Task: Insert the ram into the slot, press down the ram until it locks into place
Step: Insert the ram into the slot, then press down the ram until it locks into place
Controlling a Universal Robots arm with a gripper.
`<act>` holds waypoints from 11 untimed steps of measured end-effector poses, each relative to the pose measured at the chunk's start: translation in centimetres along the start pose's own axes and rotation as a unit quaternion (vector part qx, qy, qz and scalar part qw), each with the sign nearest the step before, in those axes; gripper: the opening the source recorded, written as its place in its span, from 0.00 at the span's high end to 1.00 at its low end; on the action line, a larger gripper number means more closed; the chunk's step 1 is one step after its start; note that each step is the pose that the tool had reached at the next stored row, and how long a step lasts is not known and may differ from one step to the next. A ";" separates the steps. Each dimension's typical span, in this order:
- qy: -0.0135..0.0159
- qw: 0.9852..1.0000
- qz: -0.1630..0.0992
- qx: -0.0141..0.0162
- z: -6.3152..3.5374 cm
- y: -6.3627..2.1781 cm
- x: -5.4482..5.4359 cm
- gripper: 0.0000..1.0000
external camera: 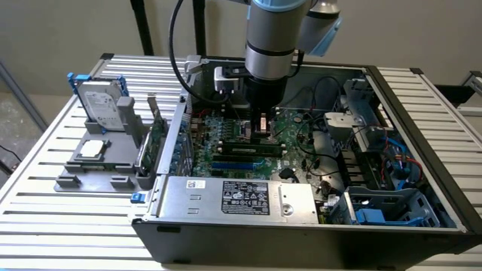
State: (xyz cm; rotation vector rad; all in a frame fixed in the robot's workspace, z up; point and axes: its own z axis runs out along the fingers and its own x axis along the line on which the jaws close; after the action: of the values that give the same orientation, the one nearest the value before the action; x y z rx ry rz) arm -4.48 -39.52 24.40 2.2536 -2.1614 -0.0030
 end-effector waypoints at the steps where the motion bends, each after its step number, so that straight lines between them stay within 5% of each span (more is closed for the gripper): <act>1: 0.000 1.000 0.000 0.000 0.00 0.00 0.0 0.89; 11: 0.000 1.000 0.000 0.000 0.00 0.00 0.0 0.89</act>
State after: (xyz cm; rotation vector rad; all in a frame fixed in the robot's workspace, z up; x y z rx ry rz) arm -4.48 -39.52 24.39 2.2535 -2.1615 -0.0030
